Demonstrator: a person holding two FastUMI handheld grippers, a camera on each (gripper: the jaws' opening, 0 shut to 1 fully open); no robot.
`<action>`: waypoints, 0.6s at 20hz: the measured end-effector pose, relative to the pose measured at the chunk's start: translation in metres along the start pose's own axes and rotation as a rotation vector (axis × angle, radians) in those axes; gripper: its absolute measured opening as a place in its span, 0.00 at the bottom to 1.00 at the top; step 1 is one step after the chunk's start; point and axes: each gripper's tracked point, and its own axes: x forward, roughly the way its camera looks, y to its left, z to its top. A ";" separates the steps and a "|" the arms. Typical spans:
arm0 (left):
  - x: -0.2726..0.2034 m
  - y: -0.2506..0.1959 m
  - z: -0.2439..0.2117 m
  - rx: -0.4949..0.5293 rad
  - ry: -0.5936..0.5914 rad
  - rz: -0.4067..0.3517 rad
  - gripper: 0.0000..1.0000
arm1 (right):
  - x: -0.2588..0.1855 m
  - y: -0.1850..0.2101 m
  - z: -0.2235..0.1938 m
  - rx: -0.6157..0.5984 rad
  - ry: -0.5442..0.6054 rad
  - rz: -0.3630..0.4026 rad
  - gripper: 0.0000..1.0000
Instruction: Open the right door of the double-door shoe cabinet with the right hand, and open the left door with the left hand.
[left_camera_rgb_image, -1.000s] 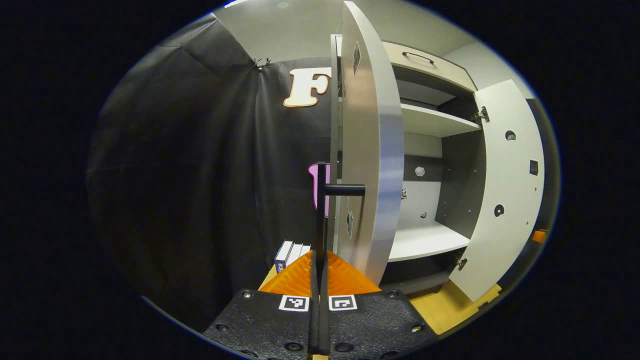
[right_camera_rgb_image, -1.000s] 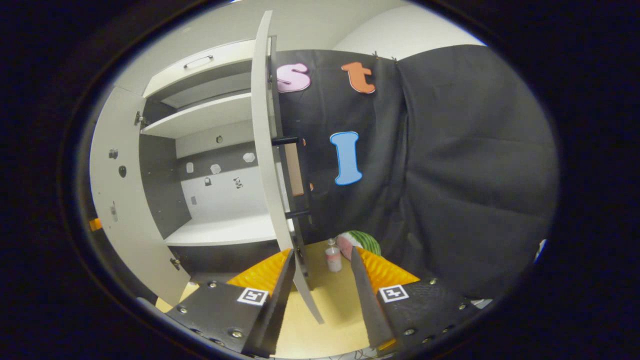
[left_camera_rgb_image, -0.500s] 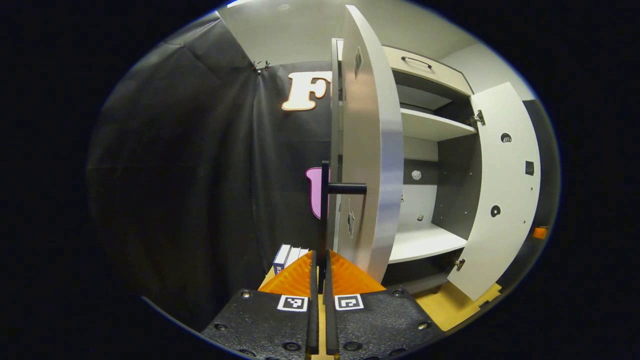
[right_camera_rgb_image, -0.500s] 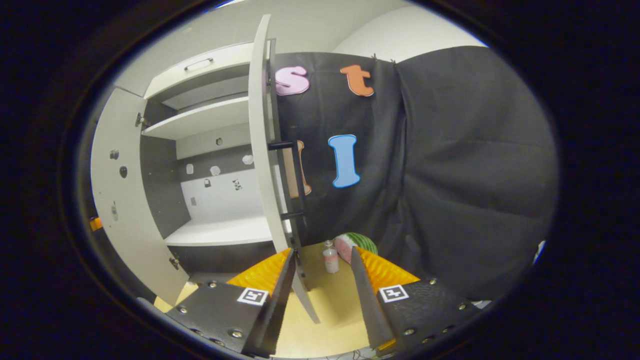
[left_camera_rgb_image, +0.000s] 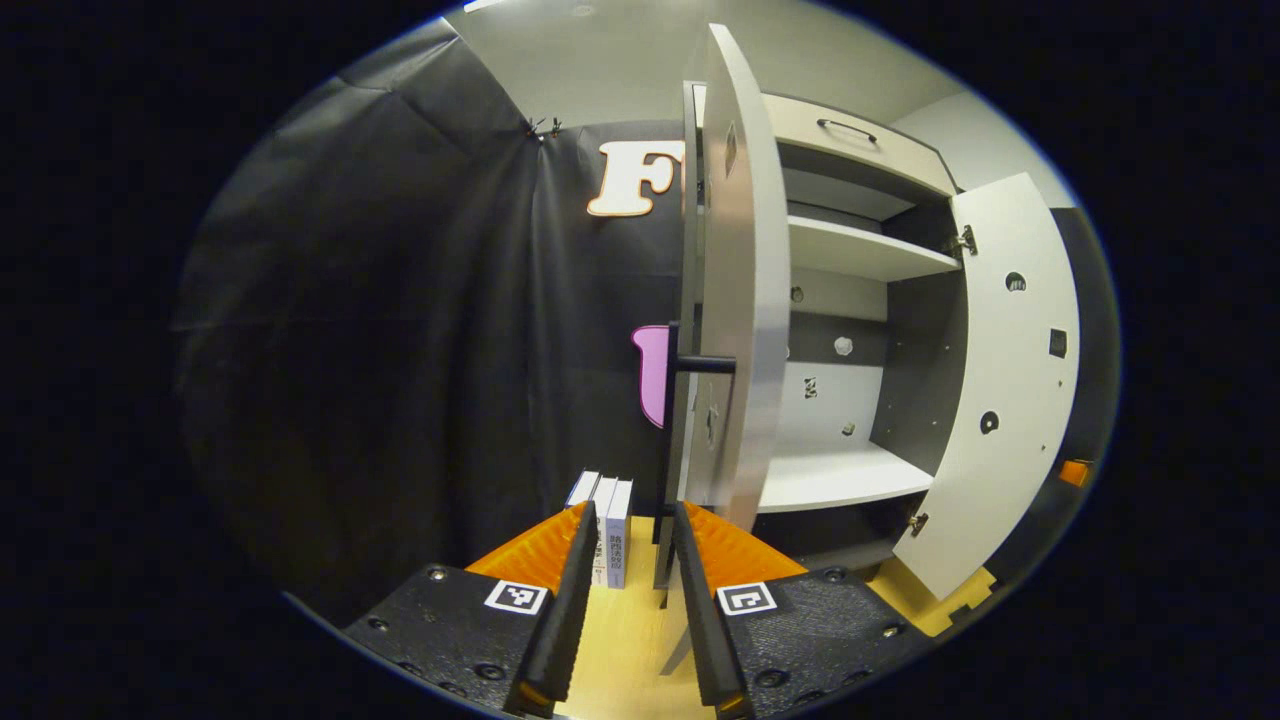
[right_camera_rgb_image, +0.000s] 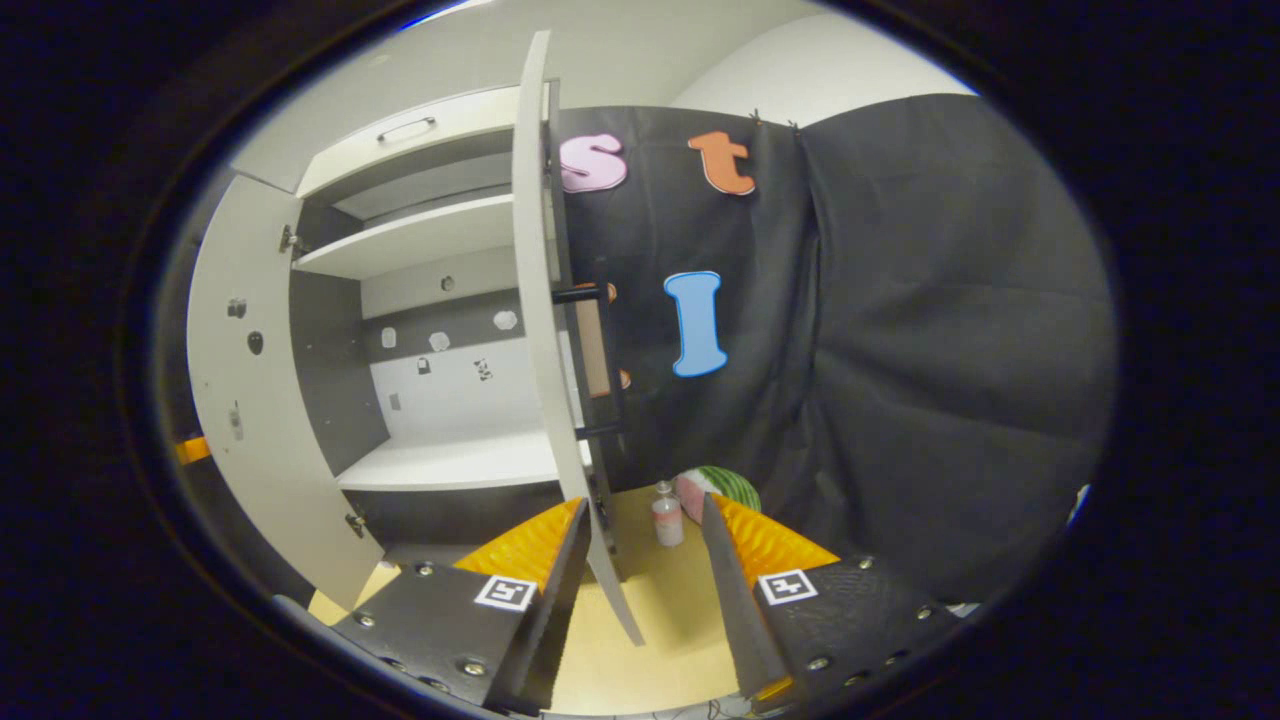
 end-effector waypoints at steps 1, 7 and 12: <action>-0.005 -0.004 0.006 0.016 -0.005 0.000 0.56 | -0.001 0.008 0.004 -0.006 -0.007 0.010 0.66; -0.025 -0.059 0.056 0.031 -0.066 -0.068 0.48 | -0.013 0.066 0.049 -0.013 -0.049 0.070 0.61; -0.011 -0.133 0.078 -0.016 -0.083 -0.215 0.48 | -0.018 0.143 0.086 0.028 -0.089 0.217 0.70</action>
